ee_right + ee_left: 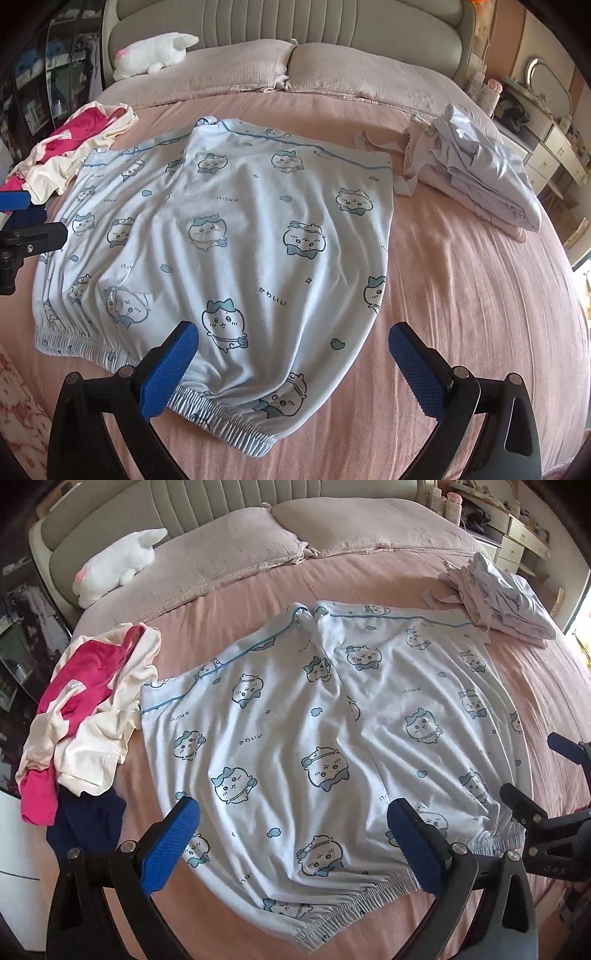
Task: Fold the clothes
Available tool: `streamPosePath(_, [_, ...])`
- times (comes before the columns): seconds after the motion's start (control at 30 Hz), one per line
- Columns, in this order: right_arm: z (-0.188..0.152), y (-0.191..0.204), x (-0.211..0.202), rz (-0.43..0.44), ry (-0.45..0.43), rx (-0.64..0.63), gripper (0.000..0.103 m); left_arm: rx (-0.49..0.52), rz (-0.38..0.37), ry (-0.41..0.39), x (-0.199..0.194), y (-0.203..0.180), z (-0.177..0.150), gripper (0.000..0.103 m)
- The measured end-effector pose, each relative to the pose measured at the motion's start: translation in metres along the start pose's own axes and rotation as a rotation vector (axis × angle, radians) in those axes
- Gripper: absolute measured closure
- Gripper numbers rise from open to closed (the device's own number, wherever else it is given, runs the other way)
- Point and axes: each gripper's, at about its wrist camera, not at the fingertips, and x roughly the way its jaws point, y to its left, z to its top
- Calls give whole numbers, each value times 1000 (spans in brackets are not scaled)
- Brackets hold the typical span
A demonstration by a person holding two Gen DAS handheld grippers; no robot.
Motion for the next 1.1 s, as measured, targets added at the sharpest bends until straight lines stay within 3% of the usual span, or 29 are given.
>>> streamPosePath(0.07, [9, 5, 12, 12, 27, -21, 0, 38, -18, 65, 18, 3, 1, 0])
streamPosePath(0.17, [6, 3, 25, 46, 138, -89, 0, 98, -52, 173, 44, 7, 1, 0])
streamPosePath(0.23, [2, 1, 33, 71, 219, -137, 0, 155, -103, 309, 66, 10, -10, 0])
streamPosePath(0.3, [-2, -2, 40, 96, 300, -185, 0, 203, -100, 415, 81, 21, -25, 0])
streamPosePath(0.37, [-6, -4, 48, 121, 381, -233, 0, 205, -140, 438, 76, 32, -29, 0])
streamPosePath(0.43, [-7, -8, 51, 140, 420, -255, 0, 223, -142, 398, 62, 34, -27, 0])
streamPosePath(0.5, [-1, -14, 43, 143, 348, -208, 0, 234, -161, 338, 48, 33, -24, 0])
streamPosePath(0.57, [5, -21, 34, 146, 276, -161, 0, 223, -201, 345, 50, 27, -25, 0])
streamPosePath(0.6, [6, -21, 35, 127, 256, -156, 0, 259, -156, 393, 59, 23, -30, 0])
streamPosePath(0.67, [-5, -8, 56, -15, 320, -285, 0, 335, -67, 472, 73, 20, -43, 0])
streamPosePath(0.87, [-11, -30, 49, -97, 372, -306, 0, 253, -99, 422, 48, 45, -46, 0])
streamPosePath(1.0, [-3, -31, 41, -30, 312, -271, 0, 197, -199, 340, 31, 40, -35, 0])
streamPosePath(1.1, [3, -27, 32, -49, 239, -281, 0, 137, -264, 282, 24, 42, -18, 0])
